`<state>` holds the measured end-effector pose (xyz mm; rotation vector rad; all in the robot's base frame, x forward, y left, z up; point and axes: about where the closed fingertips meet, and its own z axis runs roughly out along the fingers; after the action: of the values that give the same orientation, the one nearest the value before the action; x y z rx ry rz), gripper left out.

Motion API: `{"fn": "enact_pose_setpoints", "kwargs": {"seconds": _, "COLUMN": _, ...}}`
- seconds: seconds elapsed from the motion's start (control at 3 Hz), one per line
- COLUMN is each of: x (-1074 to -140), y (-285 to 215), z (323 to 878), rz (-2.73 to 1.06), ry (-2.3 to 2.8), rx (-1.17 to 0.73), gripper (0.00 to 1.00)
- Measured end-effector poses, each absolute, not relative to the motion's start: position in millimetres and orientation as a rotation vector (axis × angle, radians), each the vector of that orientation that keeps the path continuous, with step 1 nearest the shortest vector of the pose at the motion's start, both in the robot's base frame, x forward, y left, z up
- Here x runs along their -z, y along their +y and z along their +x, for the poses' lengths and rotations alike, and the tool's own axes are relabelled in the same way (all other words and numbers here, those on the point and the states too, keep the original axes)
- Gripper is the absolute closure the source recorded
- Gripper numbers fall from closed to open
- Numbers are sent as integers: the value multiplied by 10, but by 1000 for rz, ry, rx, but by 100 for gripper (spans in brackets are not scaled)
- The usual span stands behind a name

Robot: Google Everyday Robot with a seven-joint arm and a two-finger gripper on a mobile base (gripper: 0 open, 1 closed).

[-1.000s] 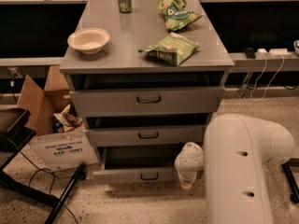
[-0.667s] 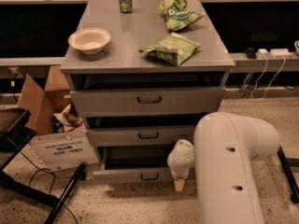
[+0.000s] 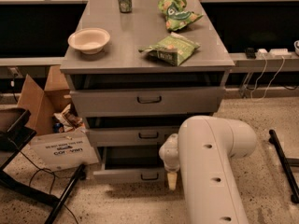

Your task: Open bottom drawer

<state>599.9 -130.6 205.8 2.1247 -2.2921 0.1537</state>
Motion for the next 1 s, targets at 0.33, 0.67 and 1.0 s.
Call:
{"fn": "enact_pose_setpoints", "kwargs": {"seconds": 0.33, "x": -1822, "y": -1439, "z": 5963, "rz": 2062, "ry": -2312, "rx": -91, "gripper": 0}}
{"fn": "enact_pose_setpoints", "kwargs": {"seconds": 0.67, "x": -1685, "y": -1593, "z": 5911, "rz": 2006, "ry": -2331, "rx": -59, "gripper": 0}}
{"fn": "enact_pose_setpoints", "kwargs": {"seconds": 1.0, "x": -1671, "y": -1602, "z": 5911, "rz": 2000, "ry": -2334, "rx": -55, "gripper": 0}}
